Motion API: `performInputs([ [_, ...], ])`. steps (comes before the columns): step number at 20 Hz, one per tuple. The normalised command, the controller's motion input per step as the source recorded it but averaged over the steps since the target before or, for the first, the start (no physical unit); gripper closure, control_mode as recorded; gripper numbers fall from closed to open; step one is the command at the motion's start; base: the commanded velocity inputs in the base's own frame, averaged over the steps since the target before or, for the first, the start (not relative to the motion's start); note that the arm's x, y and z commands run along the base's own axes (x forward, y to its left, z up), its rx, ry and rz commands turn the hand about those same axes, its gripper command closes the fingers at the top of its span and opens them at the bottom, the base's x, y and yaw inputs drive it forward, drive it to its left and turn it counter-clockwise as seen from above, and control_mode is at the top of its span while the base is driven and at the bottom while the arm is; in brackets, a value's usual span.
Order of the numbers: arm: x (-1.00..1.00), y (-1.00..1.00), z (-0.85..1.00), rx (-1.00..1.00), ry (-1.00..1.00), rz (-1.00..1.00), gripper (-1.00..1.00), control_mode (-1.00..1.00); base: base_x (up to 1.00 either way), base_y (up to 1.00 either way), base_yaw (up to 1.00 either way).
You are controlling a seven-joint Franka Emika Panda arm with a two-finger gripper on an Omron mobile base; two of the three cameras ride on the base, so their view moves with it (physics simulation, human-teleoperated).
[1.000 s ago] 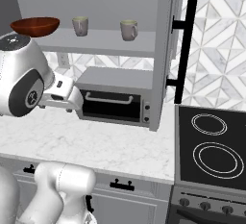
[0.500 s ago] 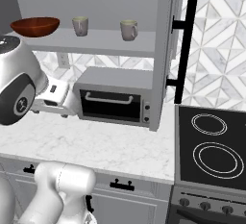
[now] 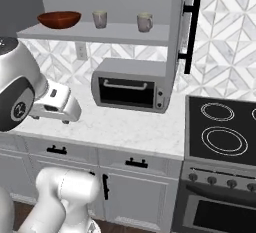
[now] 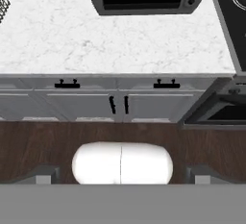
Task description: Gather all objects into one cabinet and sort the glasses and bowls to opposite sides.
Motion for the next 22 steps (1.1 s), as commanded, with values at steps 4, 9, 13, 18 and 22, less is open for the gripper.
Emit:
performInputs([
  [4, 0.00, 0.00, 0.00, 0.00, 0.00, 0.00, -1.00, 1.00, -0.84, 0.00, 0.40],
  [9, 0.00, 0.00, 0.00, 0.00, 0.00, 0.00, -1.00, 1.00, -0.52, 0.04, 0.66],
  [13, 0.00, 0.00, 0.00, 0.00, 0.00, 0.00, -1.00, 1.00, -0.33, 0.04, 0.74],
  [18, 0.00, 0.00, 0.00, 0.00, 0.00, 0.00, -1.00, 1.00, -0.19, 0.06, 0.78],
  [22, 0.00, 0.00, 0.00, 0.00, 0.00, 0.00, -1.00, 1.00, -0.01, 0.11, 0.78],
])
